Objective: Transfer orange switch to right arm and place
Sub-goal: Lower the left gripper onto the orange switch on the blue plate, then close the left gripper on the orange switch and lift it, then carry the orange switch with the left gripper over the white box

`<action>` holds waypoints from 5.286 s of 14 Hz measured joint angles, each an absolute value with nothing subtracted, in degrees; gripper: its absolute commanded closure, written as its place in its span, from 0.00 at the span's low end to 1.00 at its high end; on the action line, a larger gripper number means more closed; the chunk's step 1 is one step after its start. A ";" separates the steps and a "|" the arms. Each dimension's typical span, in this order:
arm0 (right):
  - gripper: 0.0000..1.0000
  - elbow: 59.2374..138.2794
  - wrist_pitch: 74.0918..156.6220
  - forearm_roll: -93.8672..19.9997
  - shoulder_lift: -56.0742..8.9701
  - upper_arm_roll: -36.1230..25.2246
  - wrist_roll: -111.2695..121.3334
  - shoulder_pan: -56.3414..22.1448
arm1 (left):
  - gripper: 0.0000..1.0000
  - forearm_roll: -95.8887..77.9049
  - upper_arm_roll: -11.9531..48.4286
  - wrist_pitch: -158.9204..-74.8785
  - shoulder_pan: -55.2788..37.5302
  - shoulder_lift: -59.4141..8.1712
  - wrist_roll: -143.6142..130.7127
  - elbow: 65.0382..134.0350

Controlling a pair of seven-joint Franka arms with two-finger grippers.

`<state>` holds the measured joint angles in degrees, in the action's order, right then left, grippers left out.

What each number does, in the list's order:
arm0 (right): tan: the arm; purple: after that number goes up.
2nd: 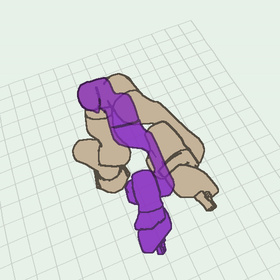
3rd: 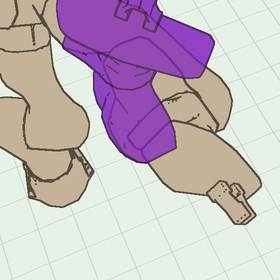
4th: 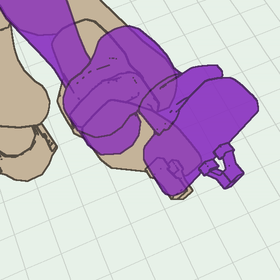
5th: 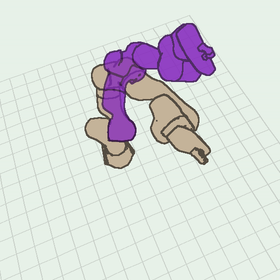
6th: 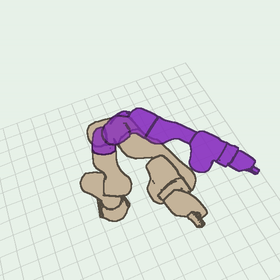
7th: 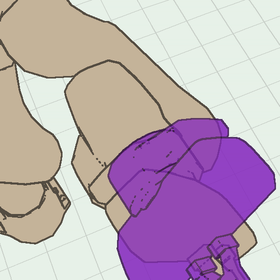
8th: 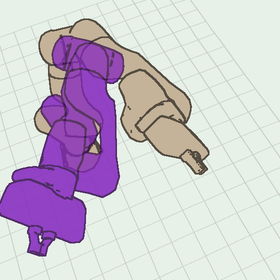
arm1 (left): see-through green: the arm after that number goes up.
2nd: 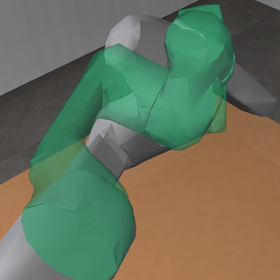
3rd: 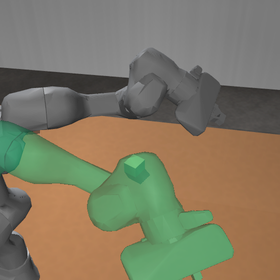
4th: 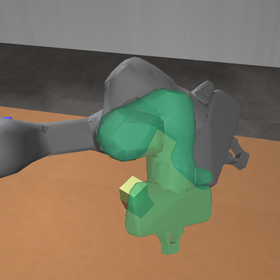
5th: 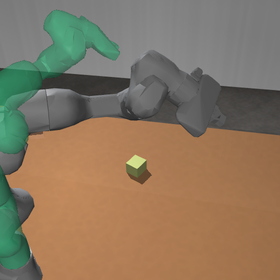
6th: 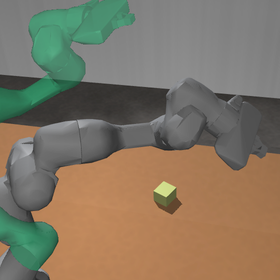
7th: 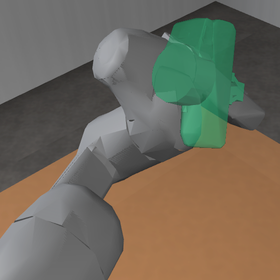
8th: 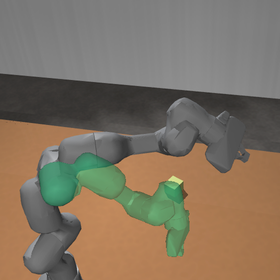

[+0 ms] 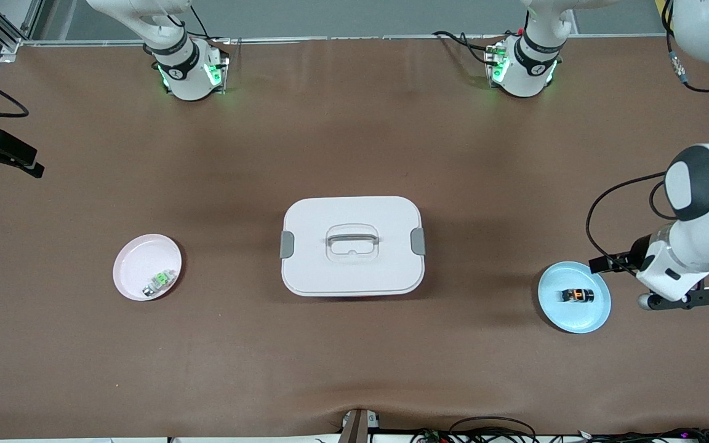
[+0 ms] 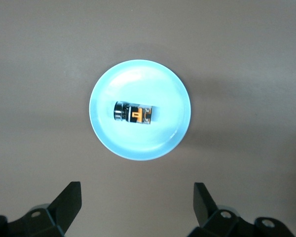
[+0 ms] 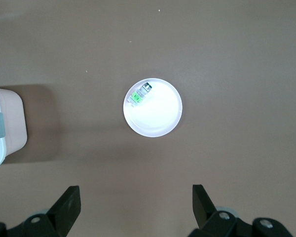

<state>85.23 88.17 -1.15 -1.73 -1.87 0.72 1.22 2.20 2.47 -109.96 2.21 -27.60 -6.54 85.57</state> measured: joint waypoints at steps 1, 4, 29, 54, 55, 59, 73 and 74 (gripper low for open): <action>0.00 85.23 88.17 -1.15 -1.74 -1.89 0.72 1.22 | 0.00 2.20 2.47 -110.70 2.29 -28.40 -6.51 85.53; 0.00 85.23 88.17 -1.15 -1.73 -1.92 0.72 1.22 | 0.00 2.20 2.53 -112.29 2.07 -30.40 -6.51 85.52; 0.00 85.25 88.28 -1.15 -1.74 -1.95 0.72 1.22 | 0.00 5.40 2.37 -131.69 4.27 -42.76 3.28 89.05; 0.00 85.25 88.57 -1.16 -1.74 -1.91 0.72 1.22 | 1.00 5.48 3.68 -128.10 4.46 -35.83 3.33 91.58; 0.00 85.25 88.57 -1.16 -1.74 -1.90 0.72 1.22 | 1.00 5.48 4.21 -126.37 4.43 -34.42 3.28 91.56; 0.00 85.25 88.57 -1.16 -1.74 -1.83 0.72 1.21 | 1.00 4.01 7.75 -118.95 4.37 -28.66 -0.08 91.49; 0.00 85.40 88.63 -0.96 -3.58 -2.19 0.70 1.33 | 1.00 -7.43 25.32 -109.17 3.26 -22.20 -36.16 90.16; 0.00 85.54 88.61 -0.94 -4.47 -2.21 0.70 1.36 | 1.00 -8.61 26.13 -109.17 2.68 -22.21 -39.72 89.52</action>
